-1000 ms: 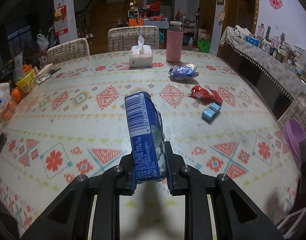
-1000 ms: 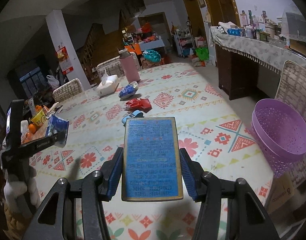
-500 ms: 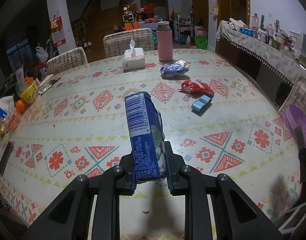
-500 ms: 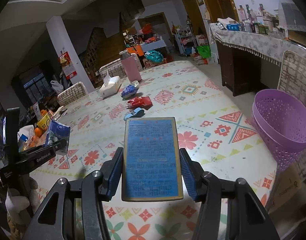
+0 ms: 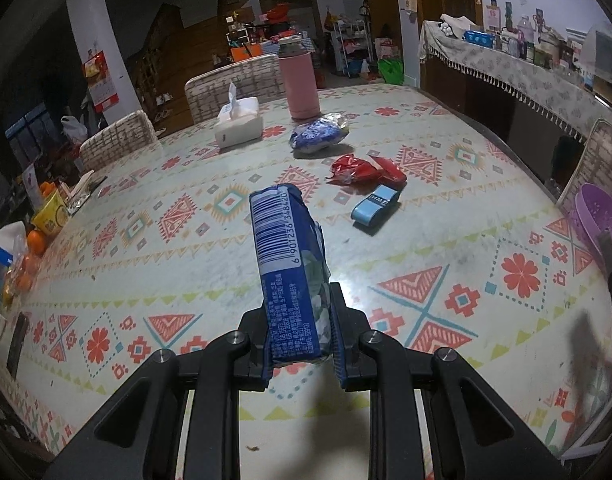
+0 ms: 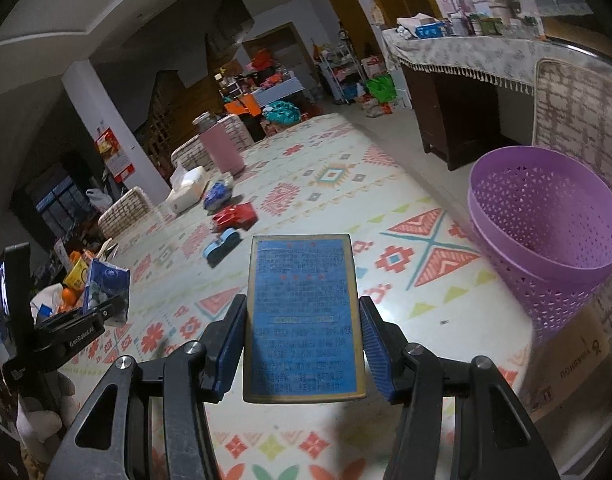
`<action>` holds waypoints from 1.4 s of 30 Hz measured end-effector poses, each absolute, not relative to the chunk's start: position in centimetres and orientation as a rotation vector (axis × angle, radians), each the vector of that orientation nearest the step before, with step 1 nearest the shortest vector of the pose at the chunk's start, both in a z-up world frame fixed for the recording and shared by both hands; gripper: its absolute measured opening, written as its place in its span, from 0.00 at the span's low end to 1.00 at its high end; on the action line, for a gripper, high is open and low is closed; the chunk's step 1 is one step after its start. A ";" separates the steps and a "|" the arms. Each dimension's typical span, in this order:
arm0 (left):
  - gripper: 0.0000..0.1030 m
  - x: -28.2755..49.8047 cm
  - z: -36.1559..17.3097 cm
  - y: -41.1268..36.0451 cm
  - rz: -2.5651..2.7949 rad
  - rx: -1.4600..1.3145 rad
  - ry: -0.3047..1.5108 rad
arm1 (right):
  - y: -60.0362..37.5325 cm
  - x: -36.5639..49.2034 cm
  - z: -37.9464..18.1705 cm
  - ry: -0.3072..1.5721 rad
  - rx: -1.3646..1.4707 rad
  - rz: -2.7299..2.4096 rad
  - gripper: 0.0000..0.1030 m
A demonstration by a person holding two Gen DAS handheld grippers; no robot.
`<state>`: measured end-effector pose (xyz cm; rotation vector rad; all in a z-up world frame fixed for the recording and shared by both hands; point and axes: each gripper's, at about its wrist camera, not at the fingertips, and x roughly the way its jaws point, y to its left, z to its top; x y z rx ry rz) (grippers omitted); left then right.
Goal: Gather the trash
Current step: 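Carry the blue tissue pack and blue card box over the purple basket, then open both grippers to drop the tissue pack and card box into the basket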
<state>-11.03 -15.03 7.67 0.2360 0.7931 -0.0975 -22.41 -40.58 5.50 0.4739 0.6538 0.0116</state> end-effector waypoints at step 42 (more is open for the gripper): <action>0.22 -9.0 9.6 -50.0 -0.885 0.389 0.887 | -62.9 -26.0 4.9 0.560 0.622 -0.322 0.57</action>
